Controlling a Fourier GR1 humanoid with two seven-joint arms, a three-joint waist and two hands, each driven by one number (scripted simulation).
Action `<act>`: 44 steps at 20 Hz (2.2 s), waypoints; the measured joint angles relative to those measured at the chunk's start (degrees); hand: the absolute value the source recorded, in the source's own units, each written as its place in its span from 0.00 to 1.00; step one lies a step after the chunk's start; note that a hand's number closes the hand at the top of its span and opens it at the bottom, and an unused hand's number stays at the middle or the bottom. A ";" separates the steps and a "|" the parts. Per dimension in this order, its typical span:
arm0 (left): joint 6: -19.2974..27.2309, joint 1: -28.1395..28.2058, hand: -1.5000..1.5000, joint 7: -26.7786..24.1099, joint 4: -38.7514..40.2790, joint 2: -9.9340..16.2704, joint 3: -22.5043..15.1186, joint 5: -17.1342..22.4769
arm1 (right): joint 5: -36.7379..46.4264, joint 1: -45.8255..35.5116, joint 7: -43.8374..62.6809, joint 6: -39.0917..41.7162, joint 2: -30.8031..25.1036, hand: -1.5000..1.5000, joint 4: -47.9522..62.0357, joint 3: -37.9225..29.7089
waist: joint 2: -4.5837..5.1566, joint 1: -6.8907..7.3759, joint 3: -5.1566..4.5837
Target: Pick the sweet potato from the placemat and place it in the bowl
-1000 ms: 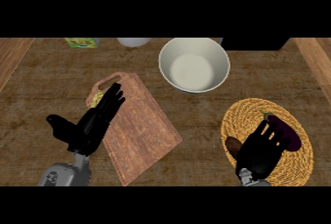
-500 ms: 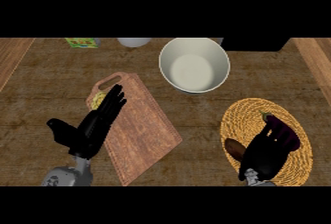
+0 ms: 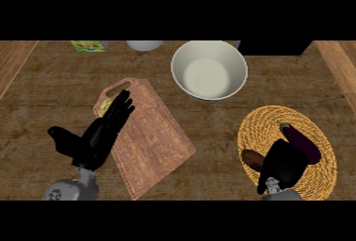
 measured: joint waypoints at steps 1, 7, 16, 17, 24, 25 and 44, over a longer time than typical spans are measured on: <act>0.13 -0.08 0.50 -0.12 0.08 -0.13 -0.04 -0.42 | 0.06 -0.68 -0.14 -0.40 0.08 1.00 1.18 -0.07 | -0.01 0.03 -0.02; -1.30 -1.42 0.50 -0.06 1.55 -0.08 1.34 0.41 | 1.61 -1.39 -0.51 -1.18 -0.16 1.00 2.73 1.28 | -0.11 0.01 -0.12; -2.01 -3.19 0.50 0.34 2.47 -1.45 -0.54 -0.41 | -6.29 -5.36 -14.45 6.83 -0.91 1.00 1.13 16.85 | 0.69 3.32 -0.64; -2.36 -3.16 0.50 0.28 2.70 -1.33 -0.61 -0.34 | -8.46 -6.69 -16.01 7.64 -0.69 1.00 0.78 18.96 | 0.79 3.69 -0.54; -2.09 -2.54 0.50 0.48 2.13 -0.88 0.31 -0.33 | -24.09 -16.70 -11.27 8.72 1.57 1.00 -5.00 32.19 | 0.75 2.41 0.31; -1.94 -2.90 0.50 0.63 2.43 -0.74 0.76 -0.32 | -25.95 -17.96 -9.58 8.46 1.69 1.00 -6.65 33.68 | 0.72 2.14 0.35; -2.77 -0.48 0.50 -1.94 3.23 -1.35 1.57 -1.21 | -37.81 -47.51 3.50 10.86 1.59 1.00 -18.72 26.86 | 0.54 0.28 0.41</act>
